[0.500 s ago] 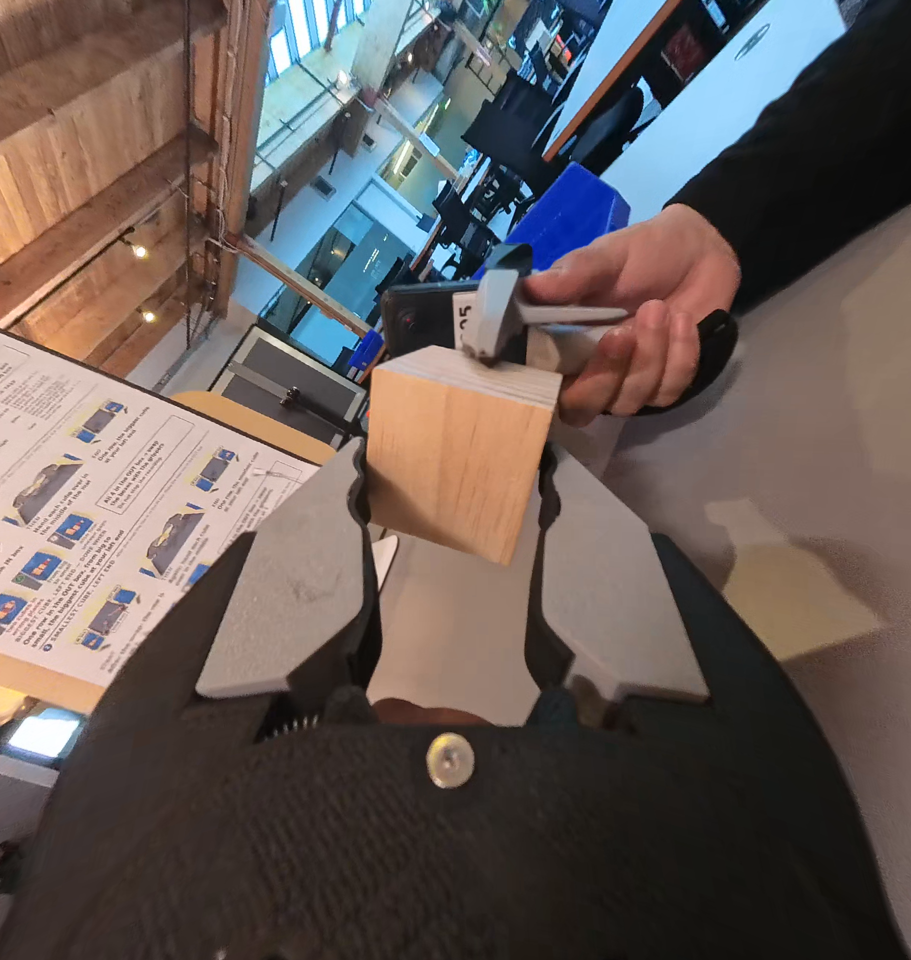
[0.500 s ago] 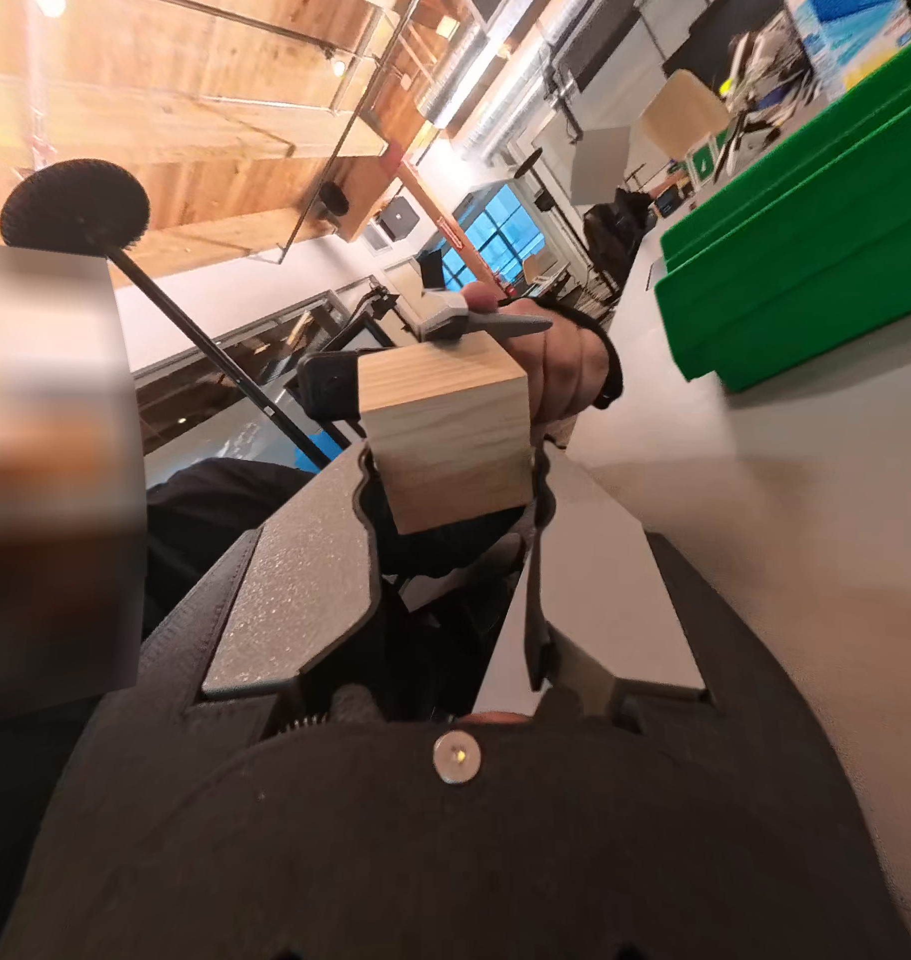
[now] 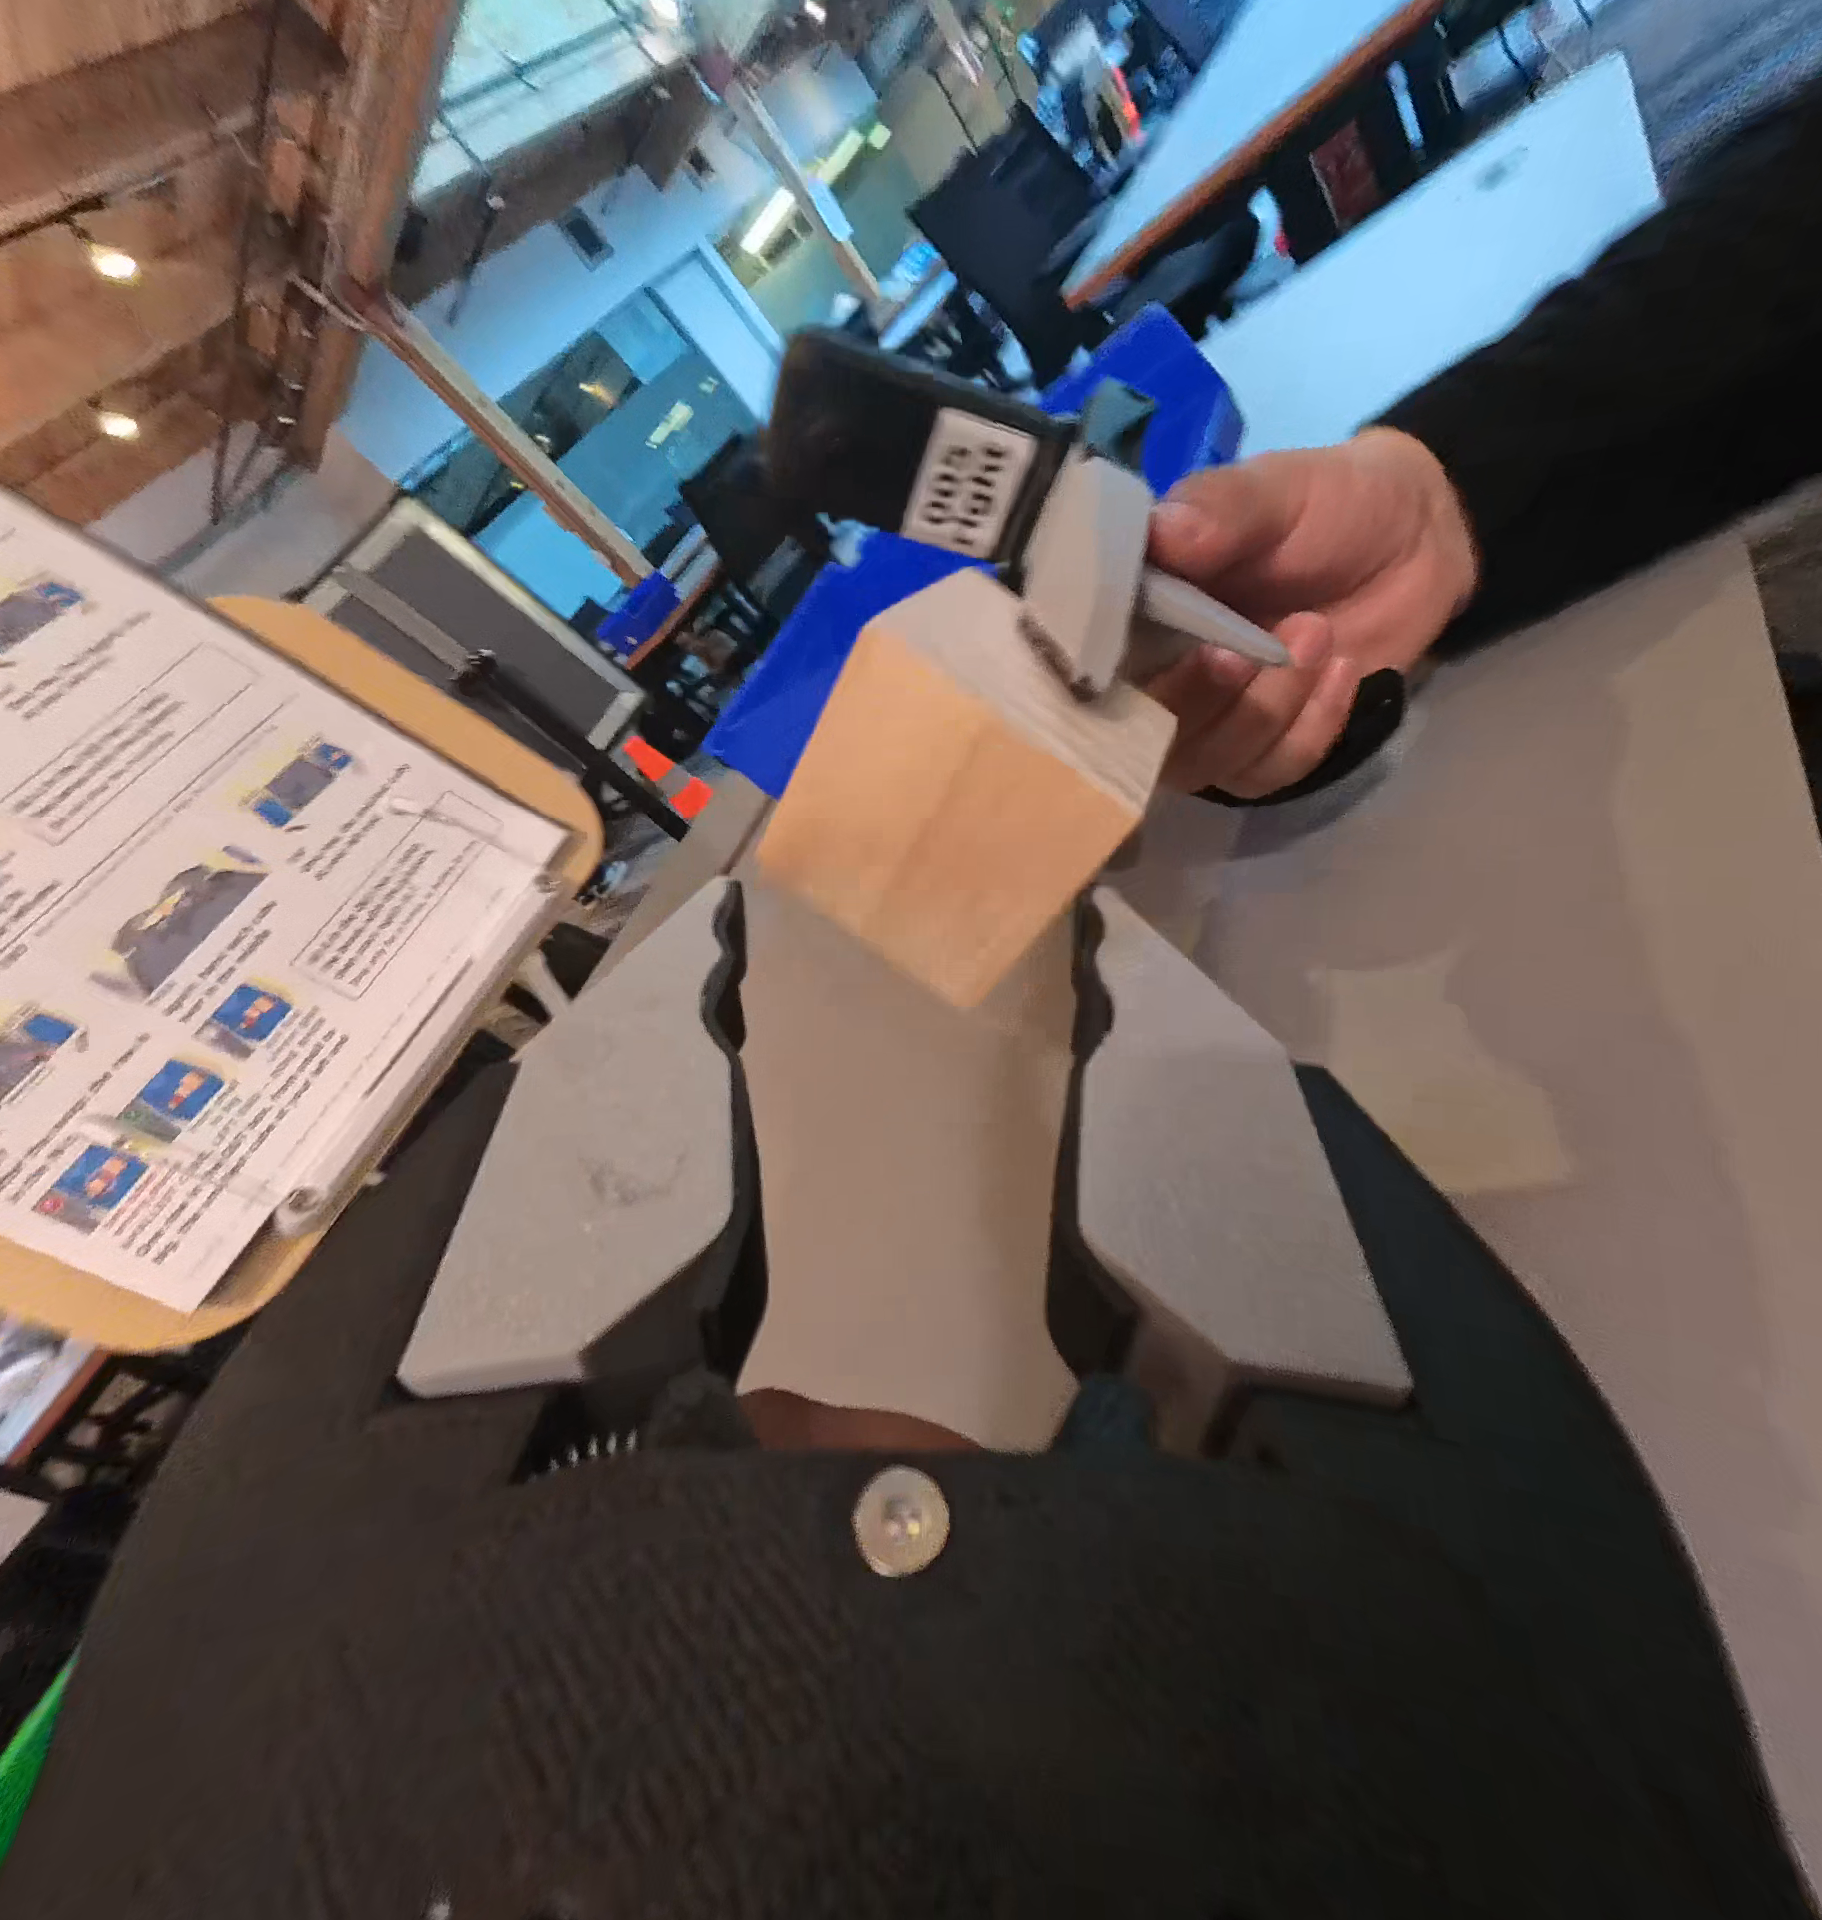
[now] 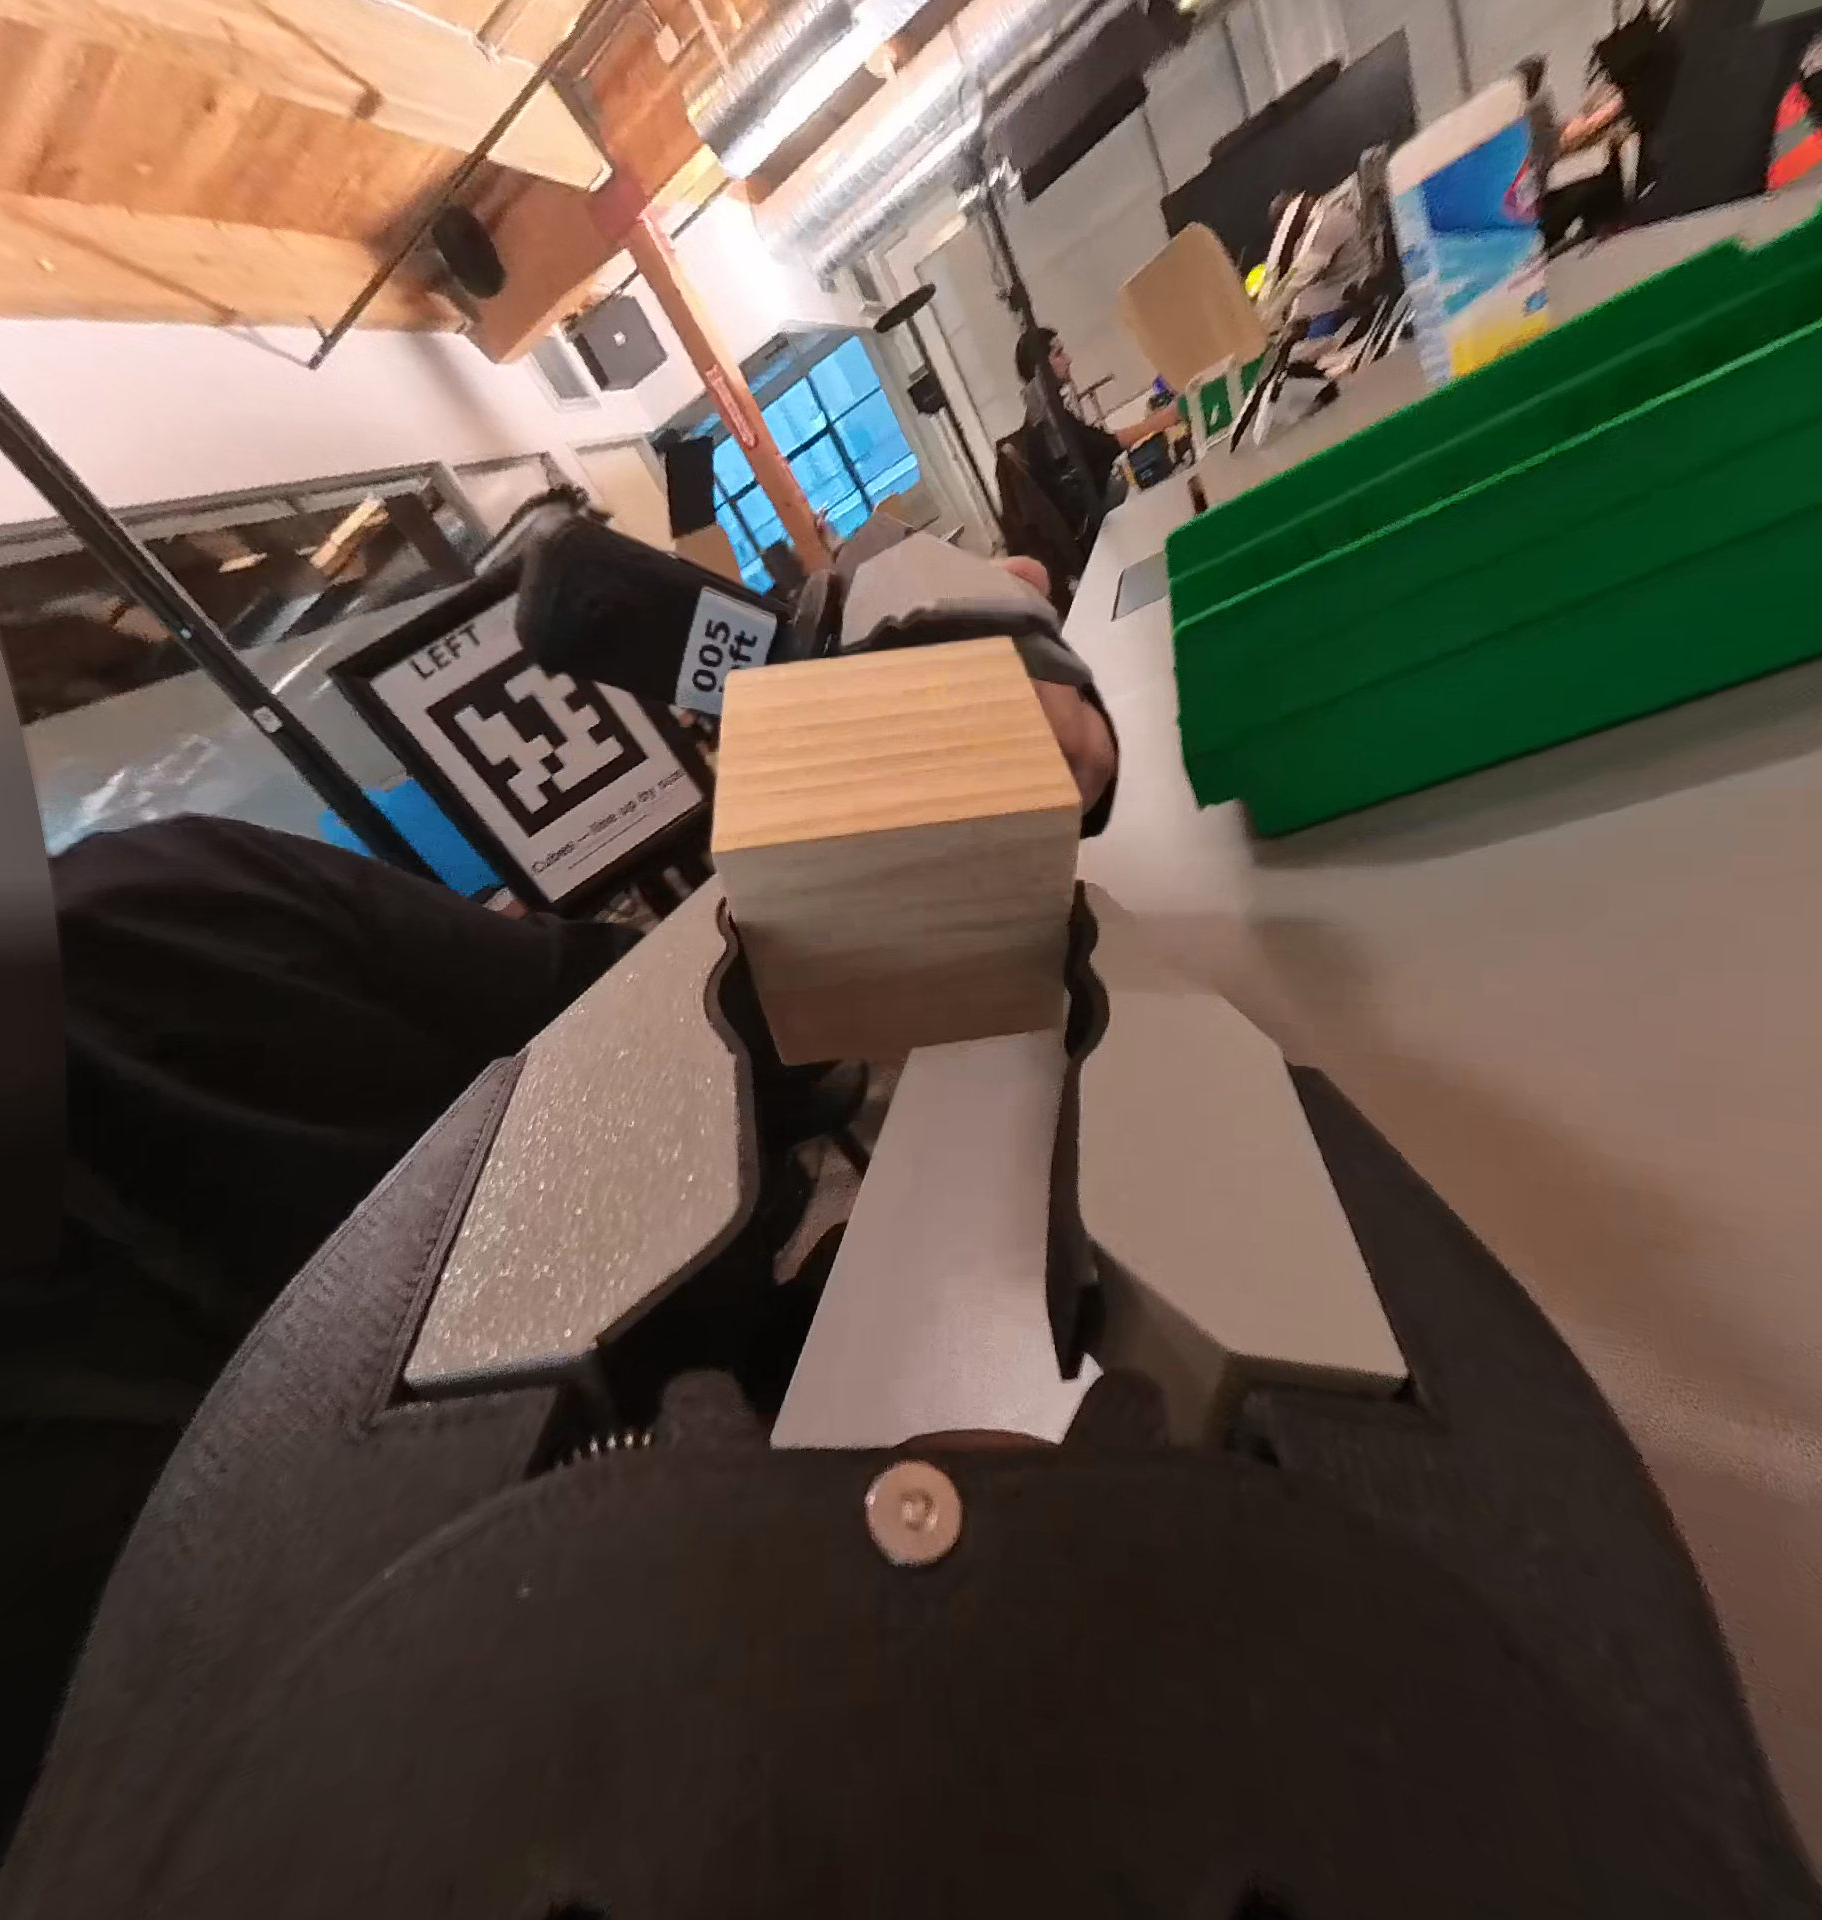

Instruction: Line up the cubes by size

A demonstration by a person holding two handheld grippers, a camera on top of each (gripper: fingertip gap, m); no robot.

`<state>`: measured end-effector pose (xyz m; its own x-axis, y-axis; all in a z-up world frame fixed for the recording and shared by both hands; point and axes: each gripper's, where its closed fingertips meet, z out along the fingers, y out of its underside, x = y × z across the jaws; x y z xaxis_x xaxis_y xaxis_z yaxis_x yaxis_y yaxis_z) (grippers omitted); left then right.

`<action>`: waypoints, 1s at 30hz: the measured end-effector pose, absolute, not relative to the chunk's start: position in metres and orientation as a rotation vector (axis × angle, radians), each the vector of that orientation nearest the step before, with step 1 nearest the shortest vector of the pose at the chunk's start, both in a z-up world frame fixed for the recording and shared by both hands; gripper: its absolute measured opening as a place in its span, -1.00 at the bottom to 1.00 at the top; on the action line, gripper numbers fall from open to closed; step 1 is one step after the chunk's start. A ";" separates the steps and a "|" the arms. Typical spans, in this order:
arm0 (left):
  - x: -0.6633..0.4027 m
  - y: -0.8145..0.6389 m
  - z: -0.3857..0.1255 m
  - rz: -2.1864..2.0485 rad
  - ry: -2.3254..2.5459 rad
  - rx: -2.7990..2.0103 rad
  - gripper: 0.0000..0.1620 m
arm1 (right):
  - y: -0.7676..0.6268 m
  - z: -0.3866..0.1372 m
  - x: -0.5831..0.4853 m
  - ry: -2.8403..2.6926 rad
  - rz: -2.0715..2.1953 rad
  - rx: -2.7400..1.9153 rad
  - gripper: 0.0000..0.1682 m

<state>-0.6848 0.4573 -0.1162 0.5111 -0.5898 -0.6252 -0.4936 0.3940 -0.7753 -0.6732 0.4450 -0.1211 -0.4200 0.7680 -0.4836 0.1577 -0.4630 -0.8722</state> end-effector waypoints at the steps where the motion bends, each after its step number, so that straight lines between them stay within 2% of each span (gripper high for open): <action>1: -0.697 0.460 -0.106 -0.089 1.039 -1.242 -0.28 | 0.451 -0.116 -0.670 -1.265 1.924 -1.347 -0.30; 2: -0.714 0.467 -0.093 -0.081 0.930 -1.263 -0.41 | 0.457 -0.108 -0.665 -1.224 1.916 -1.318 -0.30; 3: -0.737 0.478 -0.077 -0.055 0.776 -1.288 -0.72 | 0.462 -0.099 -0.660 -1.186 1.897 -1.283 -0.30; 4: -0.766 0.488 -0.062 -0.028 0.596 -1.327 -0.93 | 0.469 -0.092 -0.654 -1.150 1.840 -1.253 -0.30; 5: -0.795 0.496 -0.054 -0.029 0.421 -1.385 -1.00 | 0.477 -0.086 -0.648 -1.121 1.753 -1.242 -0.31; 7: -0.828 0.500 -0.054 -0.144 0.203 -1.487 -1.00 | 0.492 -0.073 -0.633 -1.090 1.569 -1.244 -0.31; 11: -0.848 0.497 -0.059 -0.254 0.119 -1.535 -1.00 | 0.539 -0.050 -0.592 -1.176 1.083 -1.332 -0.31; 15: -0.853 0.493 -0.054 -0.233 0.126 -1.515 -1.00 | 0.615 -0.056 -0.532 -1.327 0.568 -1.508 -0.30; 22: -0.852 0.489 -0.053 -0.111 0.190 -1.518 -1.00 | 0.688 -0.126 -0.458 -1.712 0.097 -1.790 -0.29; 30: -0.843 0.498 -0.067 -0.034 0.257 -1.562 -0.98 | 0.706 -0.216 -0.455 -2.244 -0.172 -1.769 -0.28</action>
<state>-0.8434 0.4976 -0.0673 0.9729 -0.1836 -0.1405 -0.1402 0.0146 -0.9900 -0.4553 0.7058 -0.2160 -0.2125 0.9336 0.2885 0.9667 0.2440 -0.0775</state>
